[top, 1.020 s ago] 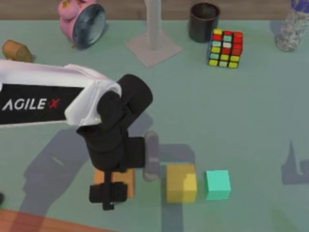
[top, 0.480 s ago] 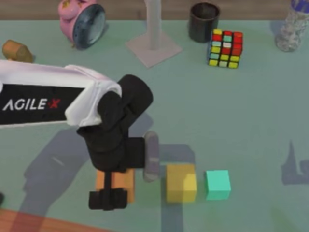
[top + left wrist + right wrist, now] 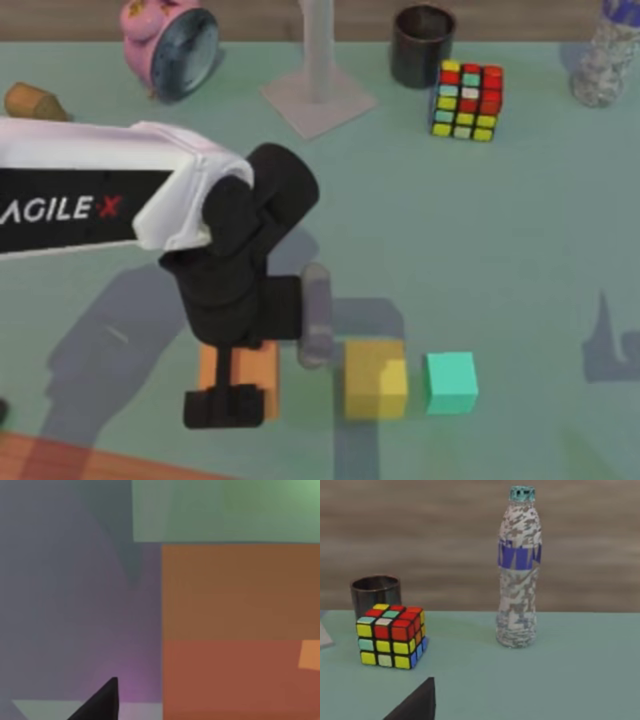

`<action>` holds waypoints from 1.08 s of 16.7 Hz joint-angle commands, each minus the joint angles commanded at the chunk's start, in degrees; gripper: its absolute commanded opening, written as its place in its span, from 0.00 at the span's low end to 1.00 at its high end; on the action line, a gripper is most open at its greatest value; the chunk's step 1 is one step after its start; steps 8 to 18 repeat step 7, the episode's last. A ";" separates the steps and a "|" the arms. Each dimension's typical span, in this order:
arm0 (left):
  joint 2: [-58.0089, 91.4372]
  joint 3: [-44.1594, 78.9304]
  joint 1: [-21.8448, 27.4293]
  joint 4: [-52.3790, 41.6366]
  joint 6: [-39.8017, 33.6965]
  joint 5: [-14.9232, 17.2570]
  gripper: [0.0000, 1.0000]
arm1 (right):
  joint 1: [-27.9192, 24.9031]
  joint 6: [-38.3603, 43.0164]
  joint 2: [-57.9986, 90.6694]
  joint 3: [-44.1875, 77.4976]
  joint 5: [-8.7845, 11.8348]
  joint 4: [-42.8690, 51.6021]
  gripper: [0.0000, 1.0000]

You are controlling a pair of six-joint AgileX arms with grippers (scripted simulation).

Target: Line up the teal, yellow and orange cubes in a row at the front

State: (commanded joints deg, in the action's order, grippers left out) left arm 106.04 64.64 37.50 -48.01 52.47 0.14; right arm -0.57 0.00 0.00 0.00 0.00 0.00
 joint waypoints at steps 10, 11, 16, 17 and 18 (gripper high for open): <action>-5.13 7.71 -1.04 -13.17 -0.35 0.00 1.00 | 0.00 0.00 0.00 0.00 0.00 0.00 1.00; -5.13 7.71 -1.04 -13.17 -0.35 0.00 1.00 | 0.00 0.00 0.00 0.00 0.00 0.00 1.00; -5.13 7.71 -1.04 -13.17 -0.35 0.00 1.00 | 0.00 0.00 0.00 0.00 0.00 0.00 1.00; -5.13 7.71 -1.04 -13.17 -0.35 0.00 1.00 | 0.00 0.00 0.00 0.00 0.00 0.00 1.00; -5.13 7.71 -1.04 -13.17 -0.35 0.00 1.00 | 0.00 0.00 0.00 0.00 0.00 0.00 1.00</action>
